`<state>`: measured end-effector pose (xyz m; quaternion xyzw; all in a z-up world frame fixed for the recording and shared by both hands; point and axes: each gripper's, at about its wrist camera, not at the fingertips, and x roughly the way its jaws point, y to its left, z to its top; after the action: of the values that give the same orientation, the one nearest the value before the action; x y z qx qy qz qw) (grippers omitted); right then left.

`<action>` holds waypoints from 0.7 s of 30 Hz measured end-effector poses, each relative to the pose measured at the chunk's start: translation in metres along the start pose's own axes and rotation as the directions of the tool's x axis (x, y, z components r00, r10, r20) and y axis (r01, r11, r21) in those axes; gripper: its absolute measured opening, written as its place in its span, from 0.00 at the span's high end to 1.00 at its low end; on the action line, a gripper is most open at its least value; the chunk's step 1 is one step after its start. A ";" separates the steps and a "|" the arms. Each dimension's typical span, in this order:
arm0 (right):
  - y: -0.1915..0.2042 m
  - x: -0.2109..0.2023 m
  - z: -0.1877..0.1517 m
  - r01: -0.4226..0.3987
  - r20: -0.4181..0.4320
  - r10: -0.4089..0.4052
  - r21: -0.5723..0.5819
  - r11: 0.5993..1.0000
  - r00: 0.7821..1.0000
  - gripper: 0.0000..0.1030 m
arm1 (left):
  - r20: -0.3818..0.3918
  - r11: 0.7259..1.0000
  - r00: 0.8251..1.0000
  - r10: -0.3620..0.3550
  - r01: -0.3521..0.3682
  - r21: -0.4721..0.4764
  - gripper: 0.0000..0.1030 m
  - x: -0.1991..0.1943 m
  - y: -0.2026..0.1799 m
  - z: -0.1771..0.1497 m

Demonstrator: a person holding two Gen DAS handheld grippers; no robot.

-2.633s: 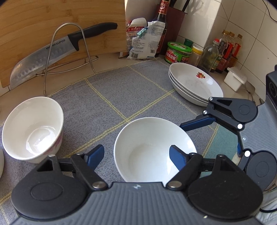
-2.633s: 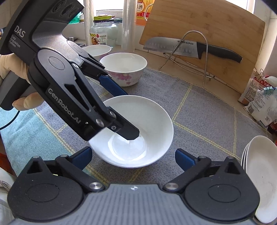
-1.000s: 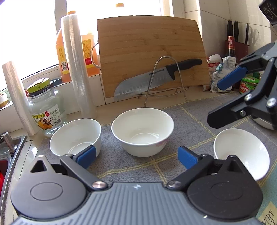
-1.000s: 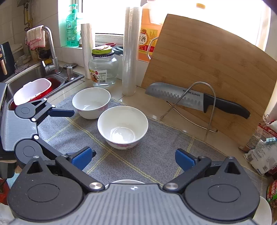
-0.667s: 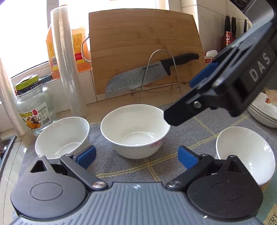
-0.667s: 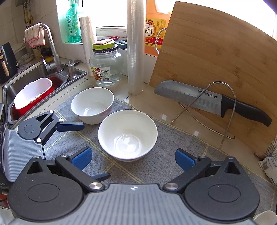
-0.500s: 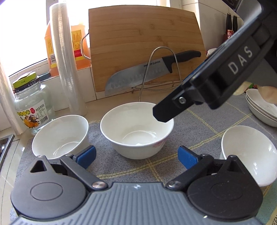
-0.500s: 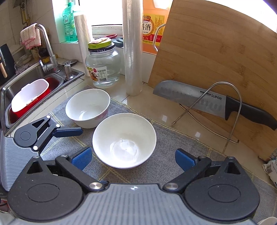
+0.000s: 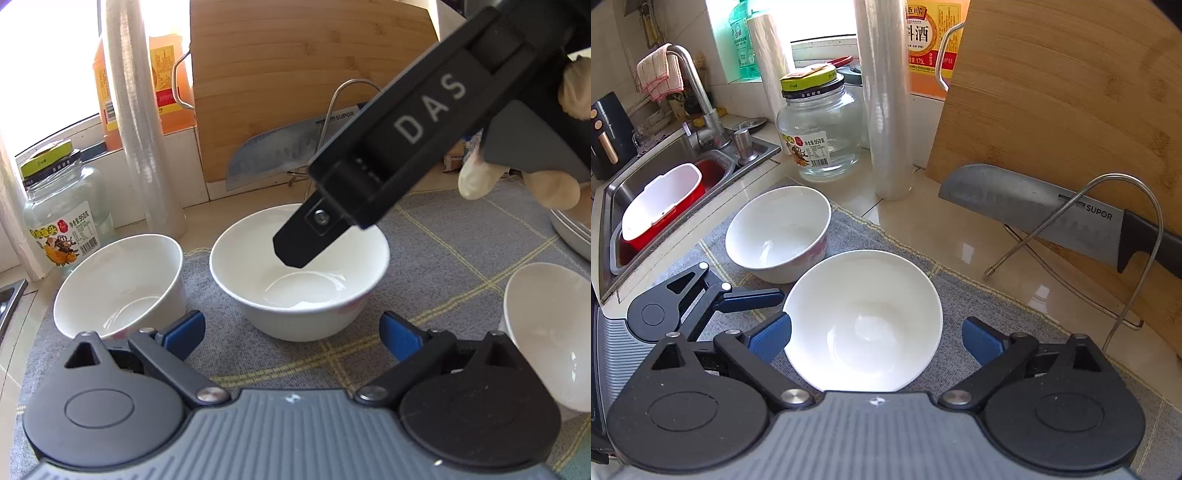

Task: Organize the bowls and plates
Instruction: 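Move the right gripper to a white bowl and close on its rim, then lift the white bowl with the right gripper and carry it to another bowl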

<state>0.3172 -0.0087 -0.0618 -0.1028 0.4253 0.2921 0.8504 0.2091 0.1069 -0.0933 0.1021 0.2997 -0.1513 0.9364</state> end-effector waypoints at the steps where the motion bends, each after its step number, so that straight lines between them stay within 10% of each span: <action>1: -0.001 0.003 0.001 -0.006 -0.005 0.006 0.000 1.000 1.000 0.04 | 0.001 1.000 1.000 -0.002 0.002 0.000 0.03 0.000 -0.001 0.000; 21: -0.013 0.027 0.008 -0.052 -0.043 0.053 0.018 0.998 0.998 0.20 | 0.021 1.000 0.999 -0.025 0.025 0.005 0.20 0.005 0.000 0.005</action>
<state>0.3429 -0.0047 -0.0787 -0.0907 0.4487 0.3083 0.8339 0.2153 0.1049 -0.0921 0.0990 0.2907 -0.1648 0.9373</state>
